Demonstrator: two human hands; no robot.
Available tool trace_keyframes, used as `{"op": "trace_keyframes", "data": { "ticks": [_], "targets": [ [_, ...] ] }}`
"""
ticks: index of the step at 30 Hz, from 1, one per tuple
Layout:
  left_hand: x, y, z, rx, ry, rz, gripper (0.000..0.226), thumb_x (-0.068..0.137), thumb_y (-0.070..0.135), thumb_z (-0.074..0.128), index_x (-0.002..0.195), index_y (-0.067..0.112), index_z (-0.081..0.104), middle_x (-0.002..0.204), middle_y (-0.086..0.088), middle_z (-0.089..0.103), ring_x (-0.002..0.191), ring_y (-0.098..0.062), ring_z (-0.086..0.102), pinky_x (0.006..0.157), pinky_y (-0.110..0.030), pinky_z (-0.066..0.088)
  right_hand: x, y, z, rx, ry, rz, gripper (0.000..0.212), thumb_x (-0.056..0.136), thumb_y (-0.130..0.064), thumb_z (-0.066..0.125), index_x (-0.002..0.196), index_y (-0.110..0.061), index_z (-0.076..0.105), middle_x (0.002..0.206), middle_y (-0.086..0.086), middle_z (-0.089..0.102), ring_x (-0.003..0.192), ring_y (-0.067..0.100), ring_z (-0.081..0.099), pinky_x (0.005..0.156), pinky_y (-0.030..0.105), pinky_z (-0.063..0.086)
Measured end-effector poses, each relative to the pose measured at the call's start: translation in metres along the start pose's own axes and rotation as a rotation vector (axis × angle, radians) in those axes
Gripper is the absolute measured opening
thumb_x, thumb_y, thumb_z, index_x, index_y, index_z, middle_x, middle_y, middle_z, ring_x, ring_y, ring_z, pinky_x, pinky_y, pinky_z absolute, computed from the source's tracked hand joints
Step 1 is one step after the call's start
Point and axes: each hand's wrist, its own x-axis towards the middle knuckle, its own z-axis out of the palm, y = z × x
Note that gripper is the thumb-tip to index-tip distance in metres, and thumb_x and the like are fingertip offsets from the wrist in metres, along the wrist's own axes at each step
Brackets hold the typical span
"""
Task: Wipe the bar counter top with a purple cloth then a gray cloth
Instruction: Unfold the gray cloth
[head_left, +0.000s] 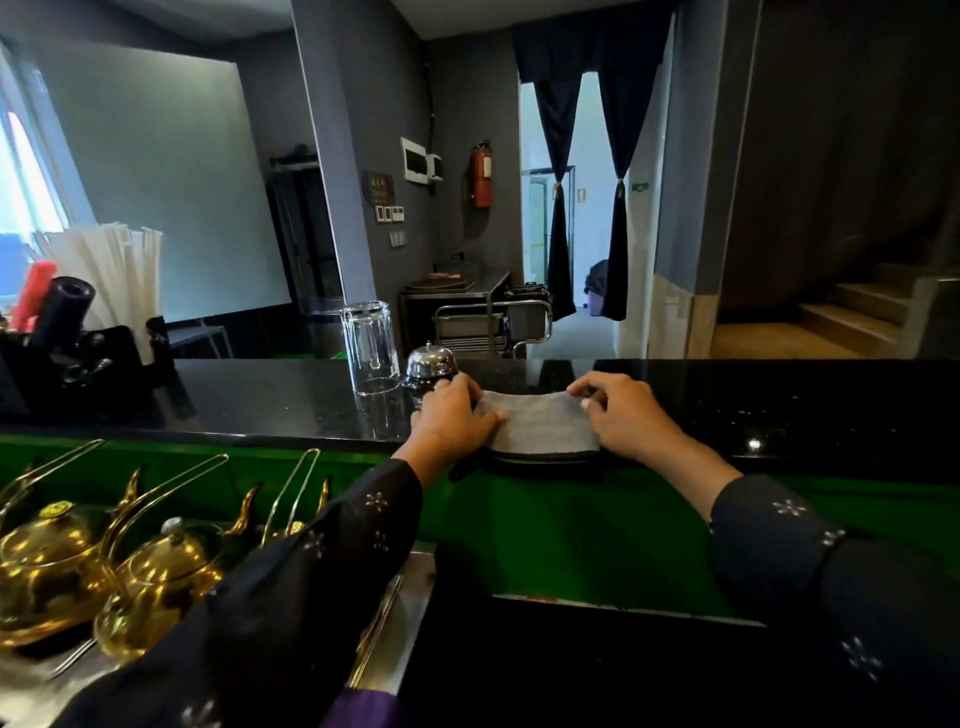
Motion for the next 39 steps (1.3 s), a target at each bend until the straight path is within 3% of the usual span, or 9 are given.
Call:
{"op": "trace_keyframes", "data": {
  "ticks": [3,5,8,12,15,22,27,34,39],
  "targets": [
    [-0.006,-0.008,-0.013,0.028,0.114,0.261,0.041,0.085,0.053,0.057,0.116,0.028,0.052,0.121,0.001,0.049,0.116,-0.020,0.044,0.102,-0.047,0.039,0.002,0.000,-0.019,-0.199,-0.076,-0.125,0.033,0.095,-0.009,0.047,0.114,-0.028,0.066,0.116,0.004,0.058,0.101,0.021,0.057,0.089,0.035,0.048],
    [-0.013,-0.010,-0.025,-0.001,-0.025,0.451,0.047,0.081,0.056,0.061,0.119,0.030,0.052,0.123,0.003,0.049,0.117,-0.016,0.045,0.103,-0.043,0.040,-0.003,-0.003,-0.033,-0.259,-0.190,-0.199,0.032,0.093,-0.012,0.054,0.111,-0.035,0.065,0.113,0.000,0.053,0.094,0.018,0.057,0.086,0.032,0.050],
    [-0.021,-0.013,-0.036,0.136,-0.302,0.531,0.057,0.074,0.054,0.070,0.124,0.033,0.050,0.129,0.007,0.047,0.119,-0.012,0.044,0.103,-0.035,0.038,-0.019,-0.009,-0.043,-0.224,-0.396,-0.313,0.032,0.084,-0.027,0.072,0.114,-0.034,0.062,0.104,-0.009,0.052,0.086,0.004,0.054,0.074,0.011,0.044],
    [-0.026,-0.017,-0.036,0.135,-0.321,0.557,0.045,0.081,0.027,0.071,0.124,0.026,0.055,0.128,0.005,0.049,0.114,-0.007,0.045,0.101,-0.024,0.036,-0.023,-0.007,-0.043,-0.293,-0.486,-0.364,0.049,0.077,-0.025,0.079,0.121,-0.030,0.060,0.101,-0.024,0.046,0.090,-0.006,0.048,0.076,0.006,0.038],
    [-0.026,-0.016,-0.041,0.053,-0.305,0.553,0.033,0.083,0.020,0.070,0.115,0.022,0.064,0.119,0.003,0.057,0.108,-0.009,0.054,0.099,-0.025,0.043,-0.020,-0.006,-0.048,-0.250,-0.462,-0.328,0.035,0.082,-0.020,0.075,0.115,-0.029,0.068,0.101,-0.005,0.063,0.091,0.009,0.059,0.077,0.015,0.046],
    [-0.011,-0.002,-0.047,-0.224,-0.004,0.450,0.016,0.087,0.017,0.066,0.101,0.012,0.070,0.091,-0.004,0.071,0.087,-0.016,0.066,0.083,-0.031,0.054,-0.003,-0.012,-0.052,0.025,-0.144,-0.222,0.014,0.090,-0.011,0.064,0.084,-0.023,0.067,0.070,-0.001,0.065,0.062,0.010,0.059,0.055,0.012,0.042],
    [0.032,0.019,-0.045,-0.298,0.183,0.313,0.012,0.086,0.019,0.068,0.096,0.015,0.072,0.083,0.003,0.068,0.072,-0.007,0.060,0.073,-0.029,0.051,0.046,-0.014,-0.046,0.182,0.046,-0.075,0.008,0.092,-0.010,0.061,0.096,-0.008,0.068,0.070,0.005,0.067,0.057,0.014,0.065,0.042,0.011,0.041],
    [0.098,0.029,-0.027,-0.278,0.223,0.210,0.020,0.085,0.017,0.069,0.104,0.013,0.070,0.100,-0.003,0.068,0.092,-0.013,0.062,0.079,-0.022,0.045,0.109,0.005,-0.024,0.164,0.158,-0.006,0.008,0.090,-0.016,0.065,0.093,-0.009,0.068,0.073,0.006,0.065,0.069,0.020,0.064,0.071,0.033,0.053],
    [0.140,0.027,-0.015,-0.245,0.218,0.176,0.022,0.084,0.019,0.069,0.105,0.015,0.069,0.100,-0.004,0.068,0.091,-0.015,0.063,0.078,-0.026,0.048,0.147,0.017,-0.014,0.150,0.191,0.017,0.013,0.090,-0.015,0.065,0.089,-0.004,0.069,0.073,0.013,0.067,0.065,0.021,0.063,0.066,0.030,0.050]
  ]
}}
